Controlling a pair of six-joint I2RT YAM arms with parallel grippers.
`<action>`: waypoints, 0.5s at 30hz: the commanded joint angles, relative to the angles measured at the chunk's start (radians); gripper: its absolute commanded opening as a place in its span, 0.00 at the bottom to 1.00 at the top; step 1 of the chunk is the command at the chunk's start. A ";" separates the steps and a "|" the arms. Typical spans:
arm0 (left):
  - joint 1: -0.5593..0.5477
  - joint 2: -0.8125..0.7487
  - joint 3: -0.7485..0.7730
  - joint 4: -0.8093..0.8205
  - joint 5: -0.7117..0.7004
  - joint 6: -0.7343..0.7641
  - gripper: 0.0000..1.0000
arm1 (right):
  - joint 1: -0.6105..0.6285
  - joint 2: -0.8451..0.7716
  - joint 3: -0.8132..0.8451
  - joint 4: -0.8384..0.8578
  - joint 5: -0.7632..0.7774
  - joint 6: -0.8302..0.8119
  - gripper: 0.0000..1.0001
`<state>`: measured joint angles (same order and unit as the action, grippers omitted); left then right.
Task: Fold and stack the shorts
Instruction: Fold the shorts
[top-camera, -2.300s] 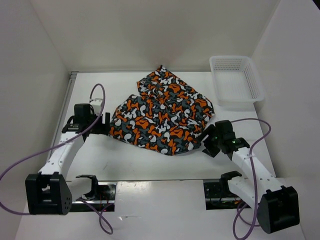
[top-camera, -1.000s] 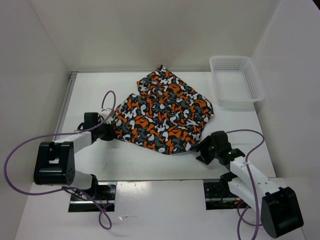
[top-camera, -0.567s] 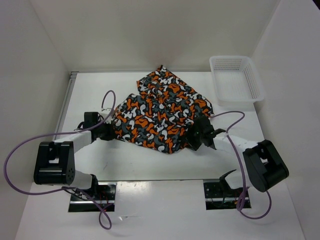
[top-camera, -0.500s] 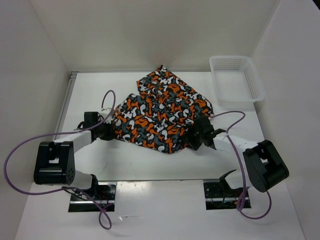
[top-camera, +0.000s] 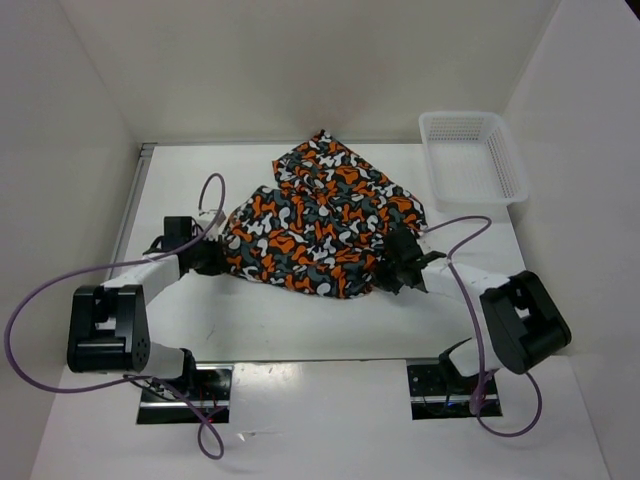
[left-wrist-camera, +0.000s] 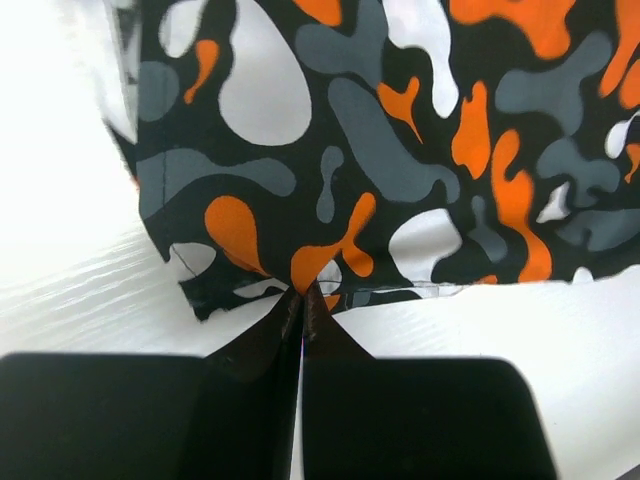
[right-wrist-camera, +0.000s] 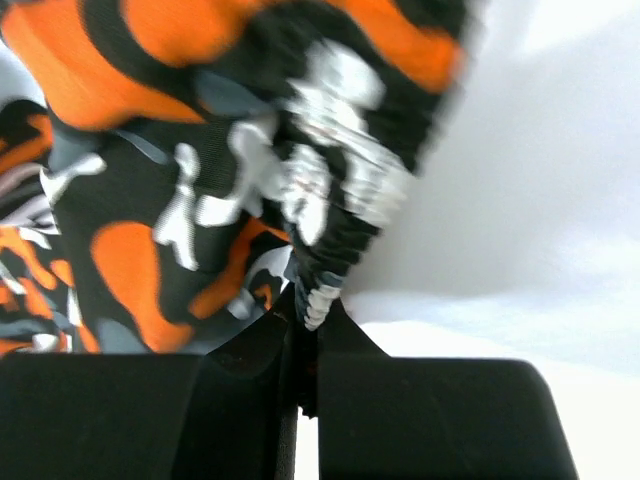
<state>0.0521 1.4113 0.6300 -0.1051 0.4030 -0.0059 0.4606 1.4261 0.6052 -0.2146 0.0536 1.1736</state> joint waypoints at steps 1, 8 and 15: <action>0.035 -0.086 0.080 -0.056 -0.015 0.006 0.00 | 0.006 -0.135 0.036 -0.158 0.111 -0.035 0.00; 0.083 -0.193 0.065 -0.116 -0.015 0.006 0.00 | 0.006 -0.452 -0.053 -0.334 -0.009 -0.011 0.00; 0.083 -0.173 0.040 -0.116 -0.015 0.006 0.02 | 0.006 -0.613 -0.143 -0.368 -0.047 0.026 0.00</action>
<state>0.1200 1.2285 0.6769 -0.2363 0.4301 -0.0078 0.4652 0.8356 0.4725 -0.4969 -0.0227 1.1927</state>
